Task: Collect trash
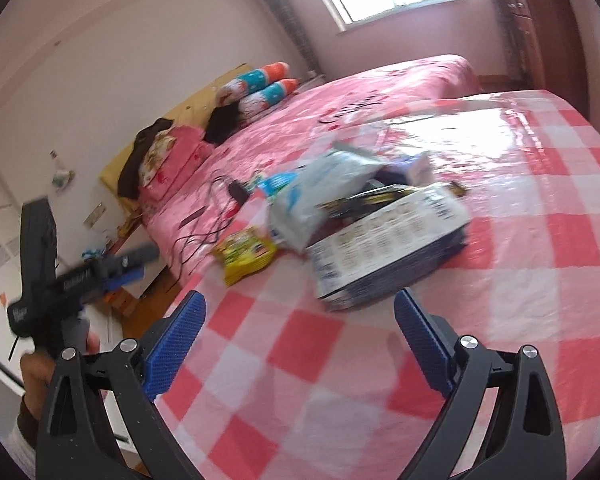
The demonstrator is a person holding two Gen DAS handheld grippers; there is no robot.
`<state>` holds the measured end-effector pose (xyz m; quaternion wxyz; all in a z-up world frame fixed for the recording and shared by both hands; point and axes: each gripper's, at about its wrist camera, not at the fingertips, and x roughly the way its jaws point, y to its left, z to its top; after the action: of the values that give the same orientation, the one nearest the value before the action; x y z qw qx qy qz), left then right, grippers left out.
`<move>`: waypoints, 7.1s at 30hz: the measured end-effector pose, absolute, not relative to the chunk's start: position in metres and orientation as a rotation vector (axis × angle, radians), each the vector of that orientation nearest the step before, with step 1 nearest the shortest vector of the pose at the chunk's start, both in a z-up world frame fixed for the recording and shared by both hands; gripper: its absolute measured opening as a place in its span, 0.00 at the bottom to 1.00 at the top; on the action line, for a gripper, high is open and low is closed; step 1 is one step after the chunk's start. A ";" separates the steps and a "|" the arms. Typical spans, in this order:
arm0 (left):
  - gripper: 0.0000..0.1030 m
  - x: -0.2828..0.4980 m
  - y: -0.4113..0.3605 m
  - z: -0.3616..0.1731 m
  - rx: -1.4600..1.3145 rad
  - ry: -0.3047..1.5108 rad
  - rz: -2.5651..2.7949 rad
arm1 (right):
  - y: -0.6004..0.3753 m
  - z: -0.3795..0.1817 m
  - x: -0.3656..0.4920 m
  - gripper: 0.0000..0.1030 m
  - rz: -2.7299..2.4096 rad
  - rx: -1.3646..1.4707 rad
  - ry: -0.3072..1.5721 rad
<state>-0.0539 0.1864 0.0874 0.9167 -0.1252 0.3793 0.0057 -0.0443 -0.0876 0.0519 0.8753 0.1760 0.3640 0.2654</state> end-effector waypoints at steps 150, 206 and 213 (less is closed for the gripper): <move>0.42 -0.086 0.144 0.013 -0.355 0.904 -0.240 | -0.195 0.030 -0.129 0.68 0.213 0.340 0.772; 0.77 -0.245 0.425 -0.014 -0.676 0.795 0.348 | 0.189 0.059 -0.112 0.83 0.976 0.204 0.925; 0.79 -0.241 0.413 -0.011 -0.652 0.801 0.316 | 0.146 0.071 -0.130 0.86 0.901 0.136 0.803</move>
<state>-0.2411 0.4132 -0.0107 0.8577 -0.3103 0.3813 0.1506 -0.1305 0.1464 0.0711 0.8212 0.0640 0.3772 0.4234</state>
